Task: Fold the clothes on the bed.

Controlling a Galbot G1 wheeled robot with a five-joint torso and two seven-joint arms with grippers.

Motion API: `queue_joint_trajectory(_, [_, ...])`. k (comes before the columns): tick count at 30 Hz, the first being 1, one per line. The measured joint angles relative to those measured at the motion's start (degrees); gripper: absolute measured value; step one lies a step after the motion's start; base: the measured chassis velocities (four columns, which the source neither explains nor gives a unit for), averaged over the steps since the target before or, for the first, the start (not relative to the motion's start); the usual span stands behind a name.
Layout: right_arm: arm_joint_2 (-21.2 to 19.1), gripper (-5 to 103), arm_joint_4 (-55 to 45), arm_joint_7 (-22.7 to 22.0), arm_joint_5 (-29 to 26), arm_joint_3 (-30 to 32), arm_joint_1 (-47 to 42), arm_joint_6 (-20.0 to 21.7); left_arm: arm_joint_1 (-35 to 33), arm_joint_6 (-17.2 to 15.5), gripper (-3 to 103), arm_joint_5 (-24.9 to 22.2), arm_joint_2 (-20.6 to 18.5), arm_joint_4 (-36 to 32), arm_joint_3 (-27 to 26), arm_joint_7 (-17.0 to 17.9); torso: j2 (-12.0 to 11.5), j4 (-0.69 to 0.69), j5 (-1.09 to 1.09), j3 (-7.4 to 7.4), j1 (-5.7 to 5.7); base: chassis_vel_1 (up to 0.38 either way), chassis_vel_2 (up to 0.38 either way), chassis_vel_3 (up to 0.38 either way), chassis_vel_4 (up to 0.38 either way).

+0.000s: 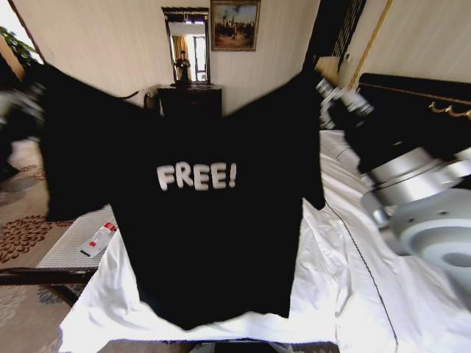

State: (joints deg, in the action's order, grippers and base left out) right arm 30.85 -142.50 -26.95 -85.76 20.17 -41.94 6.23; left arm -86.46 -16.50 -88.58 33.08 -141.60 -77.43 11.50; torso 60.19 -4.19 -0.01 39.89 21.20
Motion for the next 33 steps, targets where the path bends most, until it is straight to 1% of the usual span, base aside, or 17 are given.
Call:
queue_joint_trajectory(1, [1.57, 0, 1.59, -0.02, 1.39, -1.87, -2.72, 0.61, 0.26, -0.81, 1, 1.79, -0.06, 0.84, 4.23, 0.64, 0.0, 0.0, 0.0, 0.0, 0.0, 0.0, 0.0, 0.0, 0.0])
queue_joint_trajectory(2, [1.57, 0, 1.59, -0.02, 1.39, -1.87, -2.72, 0.61, 0.26, -0.81, 1, 1.79, -0.06, 0.84, 4.23, 0.64, 0.0, 0.0, 0.0, 0.0, 0.0, 0.0, 0.0, 0.0, 0.0])
queue_joint_trajectory(3, [2.41, 0, 2.45, -0.02, 2.05, -2.8, -4.18, 0.92, 0.43, -1.05, 1, 3.41, -0.05, 1.43, 7.42, 0.98, 0.0, 0.0, 0.02, 0.0, 0.0, 0.0, 0.0, 0.0, 0.0])
queue_joint_trajectory(4, [5.65, 0, 5.8, -0.09, 4.52, -6.36, -8.62, 1.69, 1.03, -1.98, 1, 9.2, 0.55, 3.59, 17.57, 1.19, 0.0, 0.0, 0.03, 0.0, 0.0, 0.0, 0.0, 0.0, 0.0])
queue_joint_trajectory(6, [10.05, 0, 10.47, -0.11, 8.38, -11.23, -11.9, 1.81, 2.16, -2.14, 1, 16.87, 2.3, 7.0, 27.41, 0.51, -0.01, -0.02, 0.0, 0.01, 0.0, 0.0, 0.0, 0.0, 0.0])
queue_joint_trajectory(7, [10.05, 0, 10.47, -0.11, 8.38, -11.23, -11.9, 1.81, 2.16, -2.14, 1, 16.87, 2.3, 7.0, 27.41, 0.51, -0.01, -0.02, 0.0, 0.01, 0.0, 0.0, 0.0, 0.0, 0.0])
queue_joint_trajectory(8, [10.76, 0, 11.33, -0.11, 9.09, -12.11, -12.2, 1.74, 2.45, -2.12, 1, 18.55, 2.85, 7.94, 29.3, 0.26, -0.01, -0.02, 0.02, 0.01, 0.0, 0.0, 0.0, 0.0, 0.0])
queue_joint_trajectory(10, [14.65, 0, 16.34, -0.07, 13.16, -16.75, -12.96, 0.97, 3.56, -1.97, 1, 24.53, 5.43, 12.69, 35.57, -0.92, -0.01, 0.0, -0.01, 0.01, 0.0, 0.0, 0.0, 0.0, 0.0])
queue_joint_trajectory(11, [16.04, 0, 18.37, 0.04, 14.61, -18.22, -12.94, 0.56, 3.89, -1.73, 1, 25.96, 6.36, 14.41, 37.12, -1.19, -0.01, 0.01, -0.01, 0.01, 0.0, 0.0, 0.0, 0.0, 0.0])
queue_joint_trajectory(13, [16.76, 0, 19.56, 0.11, 15.51, -18.99, -12.87, 0.37, 4.03, -1.61, 1, 26.43, 6.79, 15.22, 37.7, -1.21, -0.01, 0.01, -0.01, 0.01, 0.0, 0.0, 0.0, 0.0, 0.0])
queue_joint_trajectory(17, [20.89, 0, 27.92, 1.37, 20.19, -22.19, -10.36, -1.19, 5.85, -0.33, 1, 28.63, 10.28, 20.95, 40.19, -1.35, -0.01, 0.01, 0.01, 0.0, 0.0, 0.0, 0.0, 0.0, 0.0])
queue_joint_trajectory(19, [21.31, 0, 28.95, 1.53, 20.41, -22.43, -9.83, -1.38, 6.14, -0.27, 1, 28.65, 10.76, 21.46, 40.33, -1.37, -0.01, 0.01, 0.01, 0.01, 0.0, 0.0, 0.0, 0.0, 0.0])
queue_joint_trajectory(22, [23.94, 0, 34.84, 1.81, 21.32, -24.35, -5.59, -2.59, 8.68, -0.02, 1, 28.84, 13.73, 25.41, 42.16, -1.55, -0.01, 0.0, 0.01, 0.0, 0.0, 0.0, 0.0, 0.0, 0.0])
queue_joint_trajectory(23, [23.94, 0, 34.84, 1.81, 21.32, -24.35, -5.59, -2.59, 8.68, -0.02, 1, 28.84, 13.73, 25.41, 42.16, -1.55, -0.01, 0.0, 0.01, 0.0, 0.0, 0.0, 0.0, 0.0, 0.0])
queue_joint_trajectory(28, [30.27, 0, 45.53, 2.3, 24.84, -27.35, 1.96, -4.48, 17.43, 0.33, 1, 28.99, 15.95, 34.19, 46.73, -2.21, -0.01, 0.01, 0.01, 0.0, 0.0, 0.0, 0.0, 0.0, 0.0])
queue_joint_trajectory(29, [30.27, 0, 45.53, 2.3, 24.84, -27.35, 1.96, -4.48, 17.43, 0.33, 1, 28.99, 15.95, 34.19, 46.73, -2.21, -0.01, 0.01, 0.01, 0.0, 0.0, 0.0, 0.0, 0.0, 0.0])
queue_joint_trajectory(33, [36.49, 0, 56.48, 4.36, 27.66, -28.39, 5.3, -6.9, 26.28, 1.15, 1, 29.98, 16.7, 45.29, 52.63, -3.46, -0.01, 0.0, 0.02, 0.01, 0.01, 0.0, 0.0, 0.0, 0.0])
